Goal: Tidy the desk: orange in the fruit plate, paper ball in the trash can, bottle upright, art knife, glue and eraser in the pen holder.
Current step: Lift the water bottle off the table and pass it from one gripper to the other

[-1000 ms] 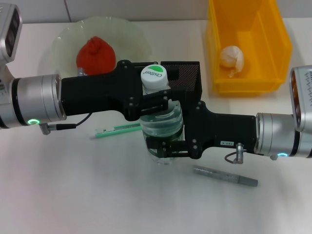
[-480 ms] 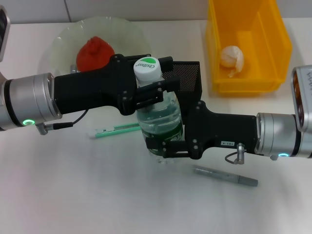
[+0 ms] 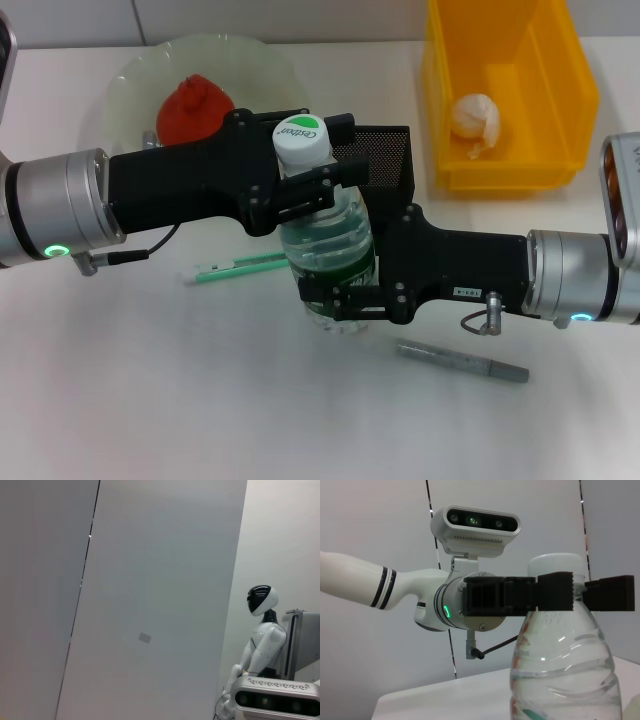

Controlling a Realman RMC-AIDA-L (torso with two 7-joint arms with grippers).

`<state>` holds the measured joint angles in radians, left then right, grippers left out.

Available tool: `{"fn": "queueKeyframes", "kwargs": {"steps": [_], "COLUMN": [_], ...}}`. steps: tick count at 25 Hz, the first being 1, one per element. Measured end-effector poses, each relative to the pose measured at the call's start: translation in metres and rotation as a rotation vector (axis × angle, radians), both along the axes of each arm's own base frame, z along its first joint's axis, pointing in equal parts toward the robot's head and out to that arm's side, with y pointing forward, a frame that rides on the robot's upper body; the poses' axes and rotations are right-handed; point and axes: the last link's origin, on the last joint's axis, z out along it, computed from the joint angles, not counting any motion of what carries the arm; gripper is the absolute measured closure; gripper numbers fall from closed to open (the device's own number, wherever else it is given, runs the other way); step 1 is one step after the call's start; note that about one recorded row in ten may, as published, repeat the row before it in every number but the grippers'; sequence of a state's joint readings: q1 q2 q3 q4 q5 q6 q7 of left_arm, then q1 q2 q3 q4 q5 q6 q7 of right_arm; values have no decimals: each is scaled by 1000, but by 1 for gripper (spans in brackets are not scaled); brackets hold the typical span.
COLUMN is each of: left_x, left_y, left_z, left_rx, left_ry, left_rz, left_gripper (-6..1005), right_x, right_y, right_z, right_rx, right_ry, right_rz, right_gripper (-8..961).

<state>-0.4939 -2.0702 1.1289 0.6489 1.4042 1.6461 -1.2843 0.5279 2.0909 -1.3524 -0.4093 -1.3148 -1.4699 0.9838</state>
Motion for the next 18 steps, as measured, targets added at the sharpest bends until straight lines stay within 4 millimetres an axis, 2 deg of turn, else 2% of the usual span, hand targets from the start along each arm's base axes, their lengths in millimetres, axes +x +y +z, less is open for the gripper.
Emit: {"fn": "queueKeyframes", "kwargs": {"steps": [13, 18], "left_x": [0, -1], "left_y": [-1, 0], "left_z": [1, 13], "left_rx": [-1, 31], "left_ry": [-6, -40], "left_rz": [-4, -5], "left_gripper": [571, 571], "right_x": [3, 7], "right_y": [2, 6], "right_z": [-1, -4], "right_rx": [15, 31], "right_ry": [-17, -48], "right_rz": [-18, -38], "right_gripper": [193, 193]}}
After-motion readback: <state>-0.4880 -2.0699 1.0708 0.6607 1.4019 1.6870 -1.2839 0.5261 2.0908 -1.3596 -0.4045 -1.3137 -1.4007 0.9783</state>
